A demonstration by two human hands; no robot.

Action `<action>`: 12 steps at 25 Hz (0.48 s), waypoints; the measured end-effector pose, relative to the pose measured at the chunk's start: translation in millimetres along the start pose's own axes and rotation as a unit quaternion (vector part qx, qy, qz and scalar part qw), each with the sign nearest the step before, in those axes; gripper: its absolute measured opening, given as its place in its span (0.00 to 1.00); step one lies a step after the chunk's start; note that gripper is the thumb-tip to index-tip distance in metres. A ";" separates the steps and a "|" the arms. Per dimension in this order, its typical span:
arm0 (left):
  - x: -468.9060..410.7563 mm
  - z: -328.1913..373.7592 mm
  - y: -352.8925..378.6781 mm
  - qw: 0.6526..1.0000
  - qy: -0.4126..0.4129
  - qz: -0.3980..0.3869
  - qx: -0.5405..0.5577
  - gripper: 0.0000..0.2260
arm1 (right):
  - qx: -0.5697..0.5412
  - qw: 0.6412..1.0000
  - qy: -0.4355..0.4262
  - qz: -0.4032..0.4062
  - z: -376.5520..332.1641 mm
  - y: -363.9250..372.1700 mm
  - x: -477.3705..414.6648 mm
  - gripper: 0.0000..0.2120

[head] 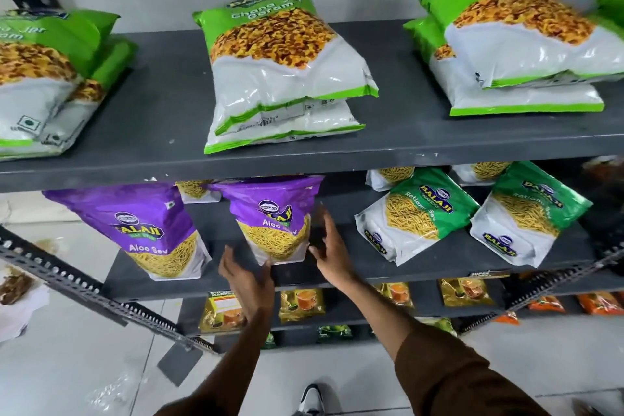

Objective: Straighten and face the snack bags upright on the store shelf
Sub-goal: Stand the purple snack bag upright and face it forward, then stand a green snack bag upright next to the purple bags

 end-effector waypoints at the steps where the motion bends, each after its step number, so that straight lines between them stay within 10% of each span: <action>1: 20.7 2.3 3.8 1.000 0.017 0.015 0.002 0.32 | 0.004 0.999 -0.021 0.049 -3.5 -17.8 5.8 0.36; 7: 88.0 110.0 111.1 0.905 0.373 -0.185 -0.086 0.12 | 0.022 0.931 -0.014 0.365 2.5 -150.4 49.8 0.25; 12: 38.5 134.5 230.7 0.949 0.064 -0.292 -0.101 0.16 | -0.153 0.881 0.288 0.343 109.9 -196.0 47.1 0.45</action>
Point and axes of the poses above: each hand's wrist, its own x-axis away from the middle knuckle, its own y-axis out of the palm, z = x × y, the point moved 7 cm from there along -x, towards the middle knuckle, and after that the axes turned 3 degrees about z, right-handed, at the moved point
